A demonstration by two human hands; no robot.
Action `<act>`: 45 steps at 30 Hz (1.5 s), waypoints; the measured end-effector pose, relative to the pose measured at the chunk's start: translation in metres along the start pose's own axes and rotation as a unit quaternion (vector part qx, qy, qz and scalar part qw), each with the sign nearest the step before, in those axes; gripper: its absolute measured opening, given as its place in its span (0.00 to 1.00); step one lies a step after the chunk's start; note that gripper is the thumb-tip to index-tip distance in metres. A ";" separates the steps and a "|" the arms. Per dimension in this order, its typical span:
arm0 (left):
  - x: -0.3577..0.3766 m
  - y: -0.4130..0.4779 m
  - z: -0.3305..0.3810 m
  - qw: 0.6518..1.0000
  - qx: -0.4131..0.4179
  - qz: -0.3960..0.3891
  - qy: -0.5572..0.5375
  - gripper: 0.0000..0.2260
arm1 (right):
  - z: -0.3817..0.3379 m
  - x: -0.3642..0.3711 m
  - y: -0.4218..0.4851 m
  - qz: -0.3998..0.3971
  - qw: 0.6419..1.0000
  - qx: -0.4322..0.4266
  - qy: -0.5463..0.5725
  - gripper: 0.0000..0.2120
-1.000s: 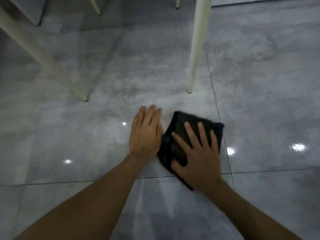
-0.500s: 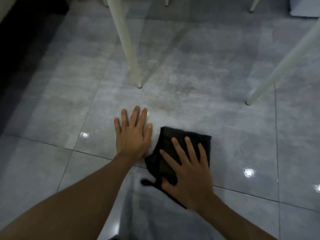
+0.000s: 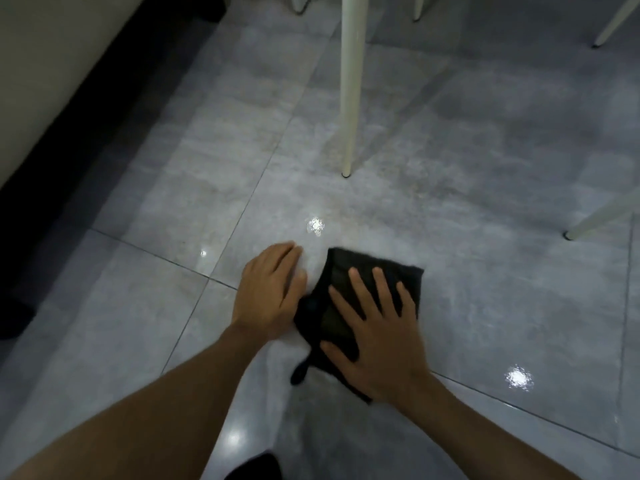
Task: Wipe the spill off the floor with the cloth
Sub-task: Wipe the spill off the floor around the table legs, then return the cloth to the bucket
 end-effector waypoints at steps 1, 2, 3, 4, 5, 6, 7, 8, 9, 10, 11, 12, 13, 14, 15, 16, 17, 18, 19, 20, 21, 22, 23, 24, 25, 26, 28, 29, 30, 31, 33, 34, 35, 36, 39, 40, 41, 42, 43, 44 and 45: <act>-0.002 -0.012 0.002 1.000 0.002 0.005 0.006 0.28 | 0.009 -0.007 -0.008 0.012 0.999 0.005 0.029 0.34; -0.002 -0.023 0.008 1.000 0.011 0.002 0.012 0.31 | 0.019 -0.016 -0.011 0.036 0.997 0.035 0.060 0.34; 0.001 -0.031 0.017 1.000 0.023 -0.007 0.014 0.33 | 0.031 -0.024 -0.009 0.065 0.991 0.082 0.082 0.34; 0.006 -0.038 0.027 0.999 0.034 -0.014 0.010 0.34 | 0.044 -0.029 -0.003 0.090 0.983 0.135 0.083 0.34; 0.011 -0.042 0.037 0.999 0.041 -0.015 -0.001 0.33 | 0.055 -0.033 0.003 0.101 0.975 0.184 0.070 0.35; 0.017 -0.044 0.047 0.999 0.046 -0.012 -0.014 0.30 | 0.063 -0.035 0.009 0.101 0.970 0.217 0.052 0.37; 0.020 -0.043 0.056 0.999 0.044 -0.009 -0.026 0.26 | 0.067 -0.034 0.013 0.095 0.967 0.231 0.044 0.37; 0.022 -0.040 0.063 0.998 0.037 -0.007 -0.040 0.22 | 0.067 -0.031 0.016 0.091 0.969 0.227 0.044 0.35; 0.023 -0.034 0.070 0.998 0.033 -0.008 -0.053 0.18 | 0.066 -0.027 0.016 0.092 0.972 0.213 0.050 0.30; 0.025 -0.029 0.075 0.997 0.040 -0.010 -0.064 0.15 | 0.063 -0.027 0.014 0.095 0.975 0.195 0.056 0.25; 0.025 -0.023 0.082 0.996 0.057 -0.014 -0.073 0.12 | 0.063 -0.027 0.011 0.093 0.976 0.184 0.067 0.21; 0.024 -0.017 0.089 0.994 0.078 -0.019 -0.078 0.11 | 0.064 -0.030 0.009 0.092 0.975 0.182 0.086 0.19; 0.024 -0.011 0.095 0.992 0.096 -0.032 -0.081 0.11 | 0.068 -0.033 0.006 0.092 0.970 0.192 0.113 0.17; 0.023 -0.004 0.104 0.989 0.111 -0.051 -0.081 0.11 | 0.073 -0.037 0.003 0.093 0.963 0.207 0.144 0.16; 0.022 0.004 0.111 0.988 0.118 -0.071 -0.075 0.11 | 0.078 -0.042 0.000 0.097 0.954 0.224 0.175 0.15; 0.021 0.012 0.121 0.987 0.120 -0.087 -0.065 0.11 | 0.084 -0.047 -0.003 0.113 0.942 0.238 0.206 0.15; 0.019 0.021 0.131 0.986 0.114 -0.103 -0.058 0.11 | 0.091 -0.054 -0.008 0.140 0.929 0.252 0.234 0.15; 0.019 0.029 0.142 0.985 0.110 -0.120 -0.057 0.12 | 0.097 -0.061 -0.011 0.172 0.913 0.264 0.257 0.15; 0.018 0.037 0.156 0.982 0.119 -0.131 -0.062 0.12 | 0.105 -0.069 -0.016 0.201 0.899 0.277 0.274 0.16; 0.017 0.044 0.171 0.978 0.140 -0.139 -0.069 0.13 | 0.112 -0.077 -0.021 0.226 0.886 0.288 0.284 0.16; 0.017 0.050 0.187 0.973 0.163 -0.144 -0.073 0.14 | 0.119 -0.086 -0.028 0.247 0.874 0.301 0.289 0.16; 0.016 0.055 0.203 0.969 0.188 -0.144 -0.073 0.15 | 0.126 -0.095 -0.035 0.269 0.864 0.313 0.290 0.15; 0.016 0.058 0.219 0.965 0.208 -0.144 -0.070 0.16 | 0.133 -0.105 -0.045 0.291 0.854 0.321 0.287 0.15; 0.015 0.059 0.235 0.961 0.227 -0.143 -0.069 0.16 | 0.138 -0.116 -0.055 0.310 0.847 0.327 0.281 0.15; 0.014 0.060 0.251 0.956 0.247 -0.142 -0.074 0.15 | 0.143 -0.128 -0.066 0.327 0.841 0.333 0.275 0.14; 0.014 0.060 0.268 0.949 0.270 -0.142 -0.082 0.15 | 0.148 -0.140 -0.079 0.342 0.833 0.341 0.268 0.14; 0.012 0.056 0.303 0.933 0.314 -0.145 -0.100 0.14 | 0.155 -0.165 -0.109 0.375 0.818 0.359 0.247 0.15; 0.009 0.052 0.322 0.925 0.336 -0.143 -0.107 0.14 | 0.158 -0.179 -0.125 0.394 0.809 0.369 0.232 0.15; 0.006 0.048 0.342 0.917 0.357 -0.141 -0.113 0.13 | 0.160 -0.193 -0.141 0.415 0.801 0.375 0.214 0.15; 0.003 0.043 0.363 0.907 0.379 -0.141 -0.119 0.13 | 0.161 -0.208 -0.157 0.434 0.792 0.381 0.196 0.15; -0.005 0.033 0.408 0.882 0.426 -0.143 -0.140 0.12 | 0.163 -0.240 -0.193 0.476 0.771 0.391 0.162 0.14; -0.009 0.028 0.432 0.869 0.448 -0.144 -0.156 0.11 | 0.164 -0.257 -0.211 0.500 0.756 0.396 0.148 0.15; -0.015 0.023 0.457 0.854 0.469 -0.143 -0.174 0.11 | 0.166 -0.275 -0.230 0.523 0.740 0.403 0.132 0.15; -0.020 0.016 0.483 0.840 0.488 -0.139 -0.194 0.11 | 0.169 -0.293 -0.247 0.542 0.725 0.410 0.112 0.15; -0.032 -0.005 0.557 0.807 0.517 -0.128 -0.254 0.08 | 0.175 -0.347 -0.298 0.577 0.690 0.435 0.037 0.17; -0.034 -0.013 0.581 0.800 0.522 -0.129 -0.267 0.08 | 0.176 -0.363 -0.316 0.586 0.678 0.443 0.012 0.17; -0.036 -0.022 0.603 0.793 0.526 -0.130 -0.278 0.08 | 0.176 -0.377 -0.334 0.594 0.666 0.451 -0.012 0.17; -0.038 -0.031 0.623 0.786 0.530 -0.133 -0.288 0.07 | 0.176 -0.389 -0.349 0.599 0.655 0.461 -0.032 0.17; -0.039 -0.041 0.641 0.779 0.534 -0.139 -0.297 0.07 | 0.175 -0.399 -0.365 0.603 0.641 0.472 -0.048 0.16; -0.042 -0.053 0.659 0.773 0.538 -0.149 -0.303 0.06 | 0.175 -0.406 -0.381 0.606 0.625 0.488 -0.061 0.16; -0.044 -0.065 0.676 0.767 0.543 -0.160 -0.302 0.05 | 0.176 -0.411 -0.397 0.607 0.606 0.509 -0.071 0.16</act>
Point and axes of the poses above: each hand's wrist, its own y-axis towards the middle knuckle, its own x-axis out of the palm, z = x × y, the point moved 4 cm from there along y, towards the middle knuckle, and after that the axes turned 6 degrees about y, right-handed, at the moved point
